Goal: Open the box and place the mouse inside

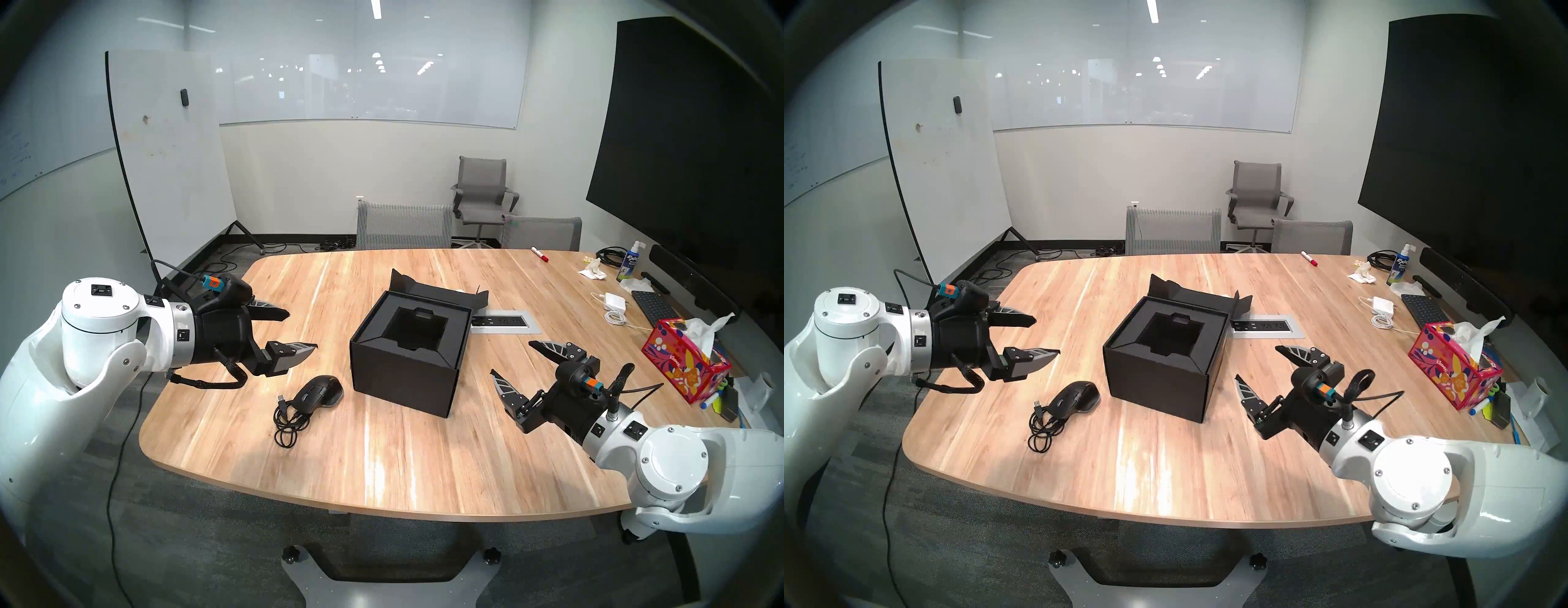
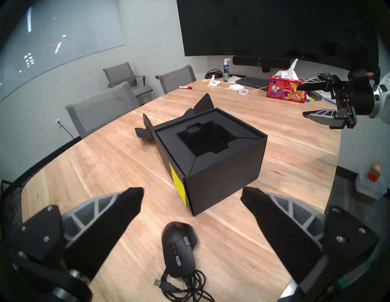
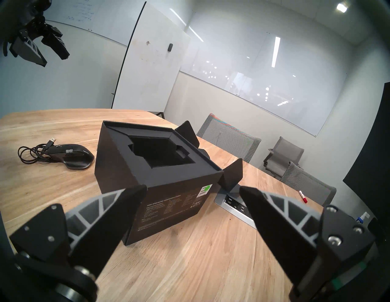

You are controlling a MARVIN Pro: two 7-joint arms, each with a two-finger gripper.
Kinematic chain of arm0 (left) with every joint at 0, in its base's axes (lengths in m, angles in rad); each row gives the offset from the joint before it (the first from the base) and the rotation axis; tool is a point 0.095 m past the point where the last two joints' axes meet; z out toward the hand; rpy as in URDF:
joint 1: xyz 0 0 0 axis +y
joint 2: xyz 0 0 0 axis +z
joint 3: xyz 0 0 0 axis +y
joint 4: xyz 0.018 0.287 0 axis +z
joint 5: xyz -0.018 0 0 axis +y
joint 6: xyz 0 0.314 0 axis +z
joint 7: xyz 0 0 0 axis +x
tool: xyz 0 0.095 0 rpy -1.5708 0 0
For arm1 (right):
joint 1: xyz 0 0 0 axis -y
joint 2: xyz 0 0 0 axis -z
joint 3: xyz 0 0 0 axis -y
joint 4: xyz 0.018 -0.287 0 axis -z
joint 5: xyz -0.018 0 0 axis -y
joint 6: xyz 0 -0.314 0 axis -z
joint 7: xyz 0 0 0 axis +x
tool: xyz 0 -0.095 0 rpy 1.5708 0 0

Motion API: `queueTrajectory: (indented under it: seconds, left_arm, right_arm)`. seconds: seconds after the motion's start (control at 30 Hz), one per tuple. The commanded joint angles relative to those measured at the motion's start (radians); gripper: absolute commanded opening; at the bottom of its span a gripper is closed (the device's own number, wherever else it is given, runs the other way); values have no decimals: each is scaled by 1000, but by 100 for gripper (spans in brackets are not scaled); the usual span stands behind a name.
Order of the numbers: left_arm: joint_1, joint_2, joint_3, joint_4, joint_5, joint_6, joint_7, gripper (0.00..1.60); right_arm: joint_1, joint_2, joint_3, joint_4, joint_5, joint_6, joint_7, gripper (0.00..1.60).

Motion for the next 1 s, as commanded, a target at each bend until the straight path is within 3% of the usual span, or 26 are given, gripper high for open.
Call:
queueTrajectory:
  seconds: [0.0, 0.5, 0.97]
  left_arm:
    - [103, 41, -70, 21, 38, -38, -59, 160]
    - [294, 10, -181, 77, 164, -148, -189, 160]
    - [415, -62, -237, 34, 234, -195, -204, 160]
  right_arm:
    - [-30, -2, 41, -4, 4, -10, 1, 160]
    - [-88, -2, 101, -5, 6, -13, 12, 160]
    - [-156, -2, 172, -5, 8, -17, 23, 160]
